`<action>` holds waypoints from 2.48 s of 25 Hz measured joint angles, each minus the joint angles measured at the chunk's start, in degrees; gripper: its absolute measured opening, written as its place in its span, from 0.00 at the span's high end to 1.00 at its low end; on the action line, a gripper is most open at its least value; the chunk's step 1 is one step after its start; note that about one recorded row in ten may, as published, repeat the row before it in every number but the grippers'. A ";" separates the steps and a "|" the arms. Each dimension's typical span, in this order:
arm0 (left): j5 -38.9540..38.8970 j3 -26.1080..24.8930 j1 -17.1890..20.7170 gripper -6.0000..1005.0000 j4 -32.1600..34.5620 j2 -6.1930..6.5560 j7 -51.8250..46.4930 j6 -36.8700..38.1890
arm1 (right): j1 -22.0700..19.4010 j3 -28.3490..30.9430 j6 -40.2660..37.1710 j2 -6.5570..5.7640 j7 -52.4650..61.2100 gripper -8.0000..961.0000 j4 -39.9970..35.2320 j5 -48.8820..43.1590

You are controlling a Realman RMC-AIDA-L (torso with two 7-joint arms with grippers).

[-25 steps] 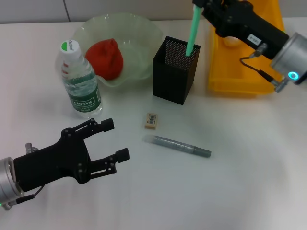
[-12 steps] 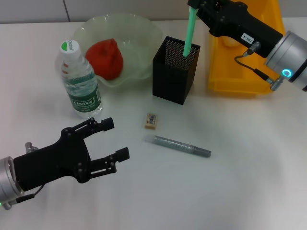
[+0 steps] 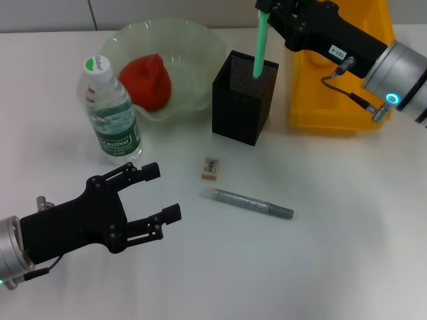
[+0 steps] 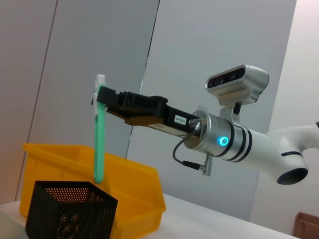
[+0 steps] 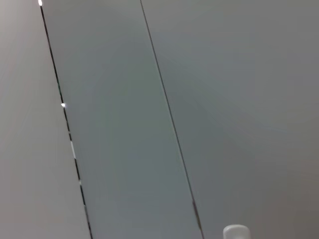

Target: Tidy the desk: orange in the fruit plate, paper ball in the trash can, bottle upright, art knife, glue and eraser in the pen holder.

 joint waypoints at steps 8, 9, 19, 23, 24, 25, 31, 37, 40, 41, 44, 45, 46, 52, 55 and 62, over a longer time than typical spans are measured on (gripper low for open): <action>0.00 -0.10 -0.07 0.16 0.00 0.00 0.00 0.00 | 1.50 -2.92 4.85 0.15 -2.55 0.80 0.73 0.15; 0.00 -0.10 -0.07 0.16 0.00 0.00 0.00 0.00 | 1.50 -2.92 4.85 0.15 -2.55 0.80 0.73 0.15; 0.00 -0.10 0.02 0.16 0.00 0.02 0.00 0.26 | 2.89 -3.15 6.37 0.26 -3.83 0.80 2.50 0.01; 0.00 -0.10 0.22 0.16 0.01 0.09 0.00 0.62 | 3.27 -3.95 7.11 0.26 -4.23 0.80 3.27 0.00; 0.00 -0.10 0.26 0.16 0.02 0.09 0.00 0.65 | 3.27 -3.95 7.11 0.26 -4.23 0.80 3.27 0.00; 0.00 -0.10 0.31 0.16 0.06 0.09 0.00 0.67 | 3.28 -4.09 7.21 0.26 -4.25 0.80 3.29 0.00; 0.00 -0.10 0.41 0.16 0.07 0.09 0.00 0.79 | 3.11 -4.47 7.70 0.26 -4.96 0.80 3.29 0.00; 0.00 -0.10 0.46 0.16 0.14 0.09 0.00 0.86 | 3.06 -4.44 7.82 0.26 -5.68 0.80 3.37 0.14; 0.00 -0.10 0.46 0.16 0.18 0.09 0.00 0.88 | 3.08 -4.42 7.85 0.26 -5.68 0.71 3.41 0.31; 0.00 -0.10 0.46 0.16 0.18 0.09 0.00 0.88 | 3.09 -4.42 7.87 0.26 -5.68 0.68 3.43 0.34; 0.00 -0.10 0.42 0.16 0.19 0.09 0.00 0.98 | 3.11 -4.42 7.91 0.26 -5.68 0.59 3.46 0.38; 0.00 -0.10 0.40 0.16 0.21 0.09 0.00 1.04 | 3.11 -4.42 7.91 0.26 -5.68 0.56 3.46 0.38; 0.00 -0.10 0.39 0.16 0.24 0.09 0.00 1.13 | 3.12 -4.42 7.92 0.26 -5.68 0.53 3.46 0.38; 0.00 -0.10 0.37 0.16 0.23 0.19 0.00 1.25 | 3.07 -3.90 7.92 0.26 -5.67 0.39 3.47 0.53; 0.00 -0.10 0.37 0.16 0.25 0.19 0.00 1.25 | 2.84 -3.63 7.60 0.26 -5.35 0.34 3.47 1.43; 0.00 -0.07 0.44 0.16 0.31 0.17 0.00 1.25 | -0.63 -3.77 -4.36 -0.07 -1.85 0.34 1.11 2.18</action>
